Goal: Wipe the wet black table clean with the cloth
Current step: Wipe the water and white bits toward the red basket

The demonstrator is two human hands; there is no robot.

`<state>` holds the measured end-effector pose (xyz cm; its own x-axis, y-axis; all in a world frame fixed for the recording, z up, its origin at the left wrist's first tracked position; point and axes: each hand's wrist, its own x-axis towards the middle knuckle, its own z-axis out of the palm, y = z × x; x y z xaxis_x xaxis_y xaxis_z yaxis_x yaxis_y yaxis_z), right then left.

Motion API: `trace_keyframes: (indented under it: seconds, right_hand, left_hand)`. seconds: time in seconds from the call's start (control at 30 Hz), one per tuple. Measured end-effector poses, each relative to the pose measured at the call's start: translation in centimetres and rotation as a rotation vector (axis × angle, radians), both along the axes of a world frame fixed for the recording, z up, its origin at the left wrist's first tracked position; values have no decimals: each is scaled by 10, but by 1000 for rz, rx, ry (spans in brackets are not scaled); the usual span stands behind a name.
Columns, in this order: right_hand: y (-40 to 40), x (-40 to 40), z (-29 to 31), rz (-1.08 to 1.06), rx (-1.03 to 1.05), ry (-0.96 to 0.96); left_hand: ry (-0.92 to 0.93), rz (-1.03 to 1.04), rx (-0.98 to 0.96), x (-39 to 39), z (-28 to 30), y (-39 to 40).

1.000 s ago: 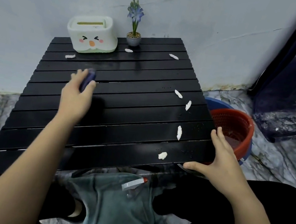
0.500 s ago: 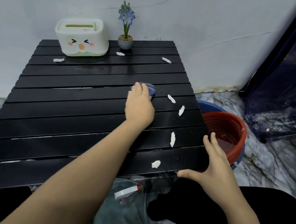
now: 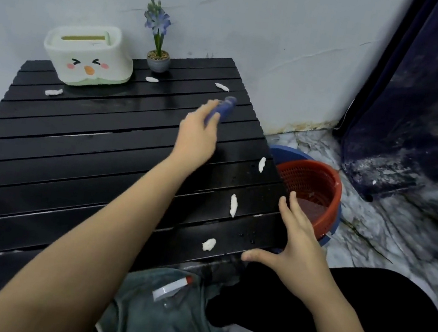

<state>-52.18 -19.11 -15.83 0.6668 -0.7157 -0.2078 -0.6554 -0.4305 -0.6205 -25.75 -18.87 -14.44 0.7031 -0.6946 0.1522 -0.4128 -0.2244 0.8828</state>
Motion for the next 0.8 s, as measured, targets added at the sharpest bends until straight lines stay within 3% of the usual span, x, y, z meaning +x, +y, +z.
trace_keyframes:
  seconds: [0.1, 0.2, 0.27, 0.37, 0.4, 0.53, 0.67, 0.8]
  right_hand:
    - [-2, -1, 0, 2, 1, 1]
    - [-4, -1, -3, 3, 1, 7]
    - [-4, -1, -3, 5, -5, 0]
    - [-2, 0, -1, 0, -1, -11]
    - [-2, -1, -2, -8, -1, -26]
    - [1, -2, -6, -77, 16, -93]
    - [12, -6, -8, -195, 28, -145]
    - [15, -5, -4, -224, -15, -208]
  left_hand:
    - [-108, 63, 16, 15, 11, 76]
    - [-74, -113, 42, 5, 7, 155]
    - [-146, -231, 185, -5, -9, 188]
    - [-513, -358, 407, -14, -32, 202]
    - [-548, -388, 415, -14, -34, 203]
    - [-481, -515, 366, -9, -28, 232]
    - [-574, -637, 366, -15, -23, 270]
    - [-681, -665, 342, -33, -30, 243]
